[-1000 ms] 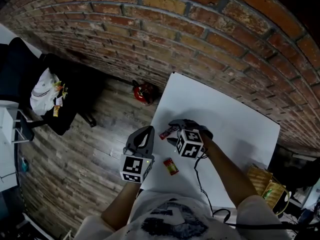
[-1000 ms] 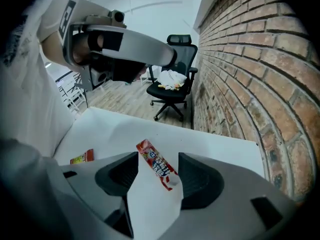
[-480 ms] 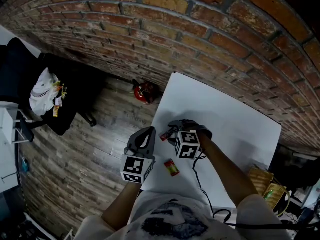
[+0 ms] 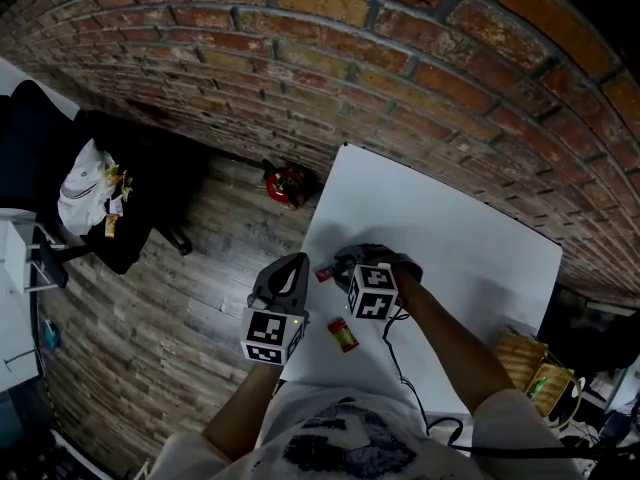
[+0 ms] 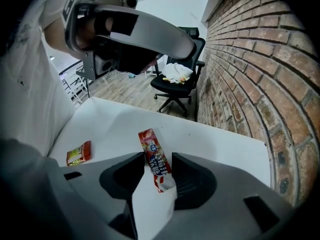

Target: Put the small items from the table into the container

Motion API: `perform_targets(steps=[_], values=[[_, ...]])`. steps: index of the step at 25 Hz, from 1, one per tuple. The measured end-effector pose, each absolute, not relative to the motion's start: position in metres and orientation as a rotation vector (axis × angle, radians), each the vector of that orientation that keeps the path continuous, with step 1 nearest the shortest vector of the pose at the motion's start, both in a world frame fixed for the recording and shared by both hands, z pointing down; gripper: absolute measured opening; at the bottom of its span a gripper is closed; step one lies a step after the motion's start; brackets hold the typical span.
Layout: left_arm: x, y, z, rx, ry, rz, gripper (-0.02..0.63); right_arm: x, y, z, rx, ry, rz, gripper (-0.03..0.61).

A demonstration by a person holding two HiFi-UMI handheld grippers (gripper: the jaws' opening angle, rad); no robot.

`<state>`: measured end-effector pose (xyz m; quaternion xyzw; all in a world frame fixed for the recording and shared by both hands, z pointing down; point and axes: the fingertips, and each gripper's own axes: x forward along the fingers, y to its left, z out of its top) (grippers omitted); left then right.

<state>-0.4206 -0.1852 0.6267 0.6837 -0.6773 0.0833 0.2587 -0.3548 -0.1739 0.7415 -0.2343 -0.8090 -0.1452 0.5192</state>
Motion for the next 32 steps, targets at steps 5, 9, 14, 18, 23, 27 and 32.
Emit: perform_targets(steps=[5,9,14,18,23,27,32], values=[[-0.418,-0.186,0.626,1.864,-1.834,0.234,0.048,-0.352,-0.172,0.741,-0.530,-1.954,-0.318,0.150],[-0.415,-0.183,0.625,1.868,-1.835,0.240,0.048,-0.349,-0.169,0.739,-0.509,-1.958,-0.292,0.132],[-0.411,-0.175,0.621,1.882,-1.831,0.260,0.048,-0.343,-0.166,0.733,-0.479,-1.966,-0.276,0.129],[-0.408,-0.166,0.614,1.893,-1.842,0.252,0.048,-0.337,-0.165,0.723,-0.439,-1.980,-0.272,0.126],[-0.399,-0.154,0.605,1.916,-1.845,0.254,0.048,-0.328,-0.161,0.706,-0.367,-2.011,-0.270,0.126],[-0.387,-0.146,0.595,1.943,-1.844,0.261,0.048,-0.313,-0.155,0.694,-0.312,-2.032,-0.268,0.126],[-0.363,-0.140,0.582,2.001,-1.835,0.282,0.048,-0.286,-0.151,0.669,-0.201,-2.095,-0.236,0.124]])
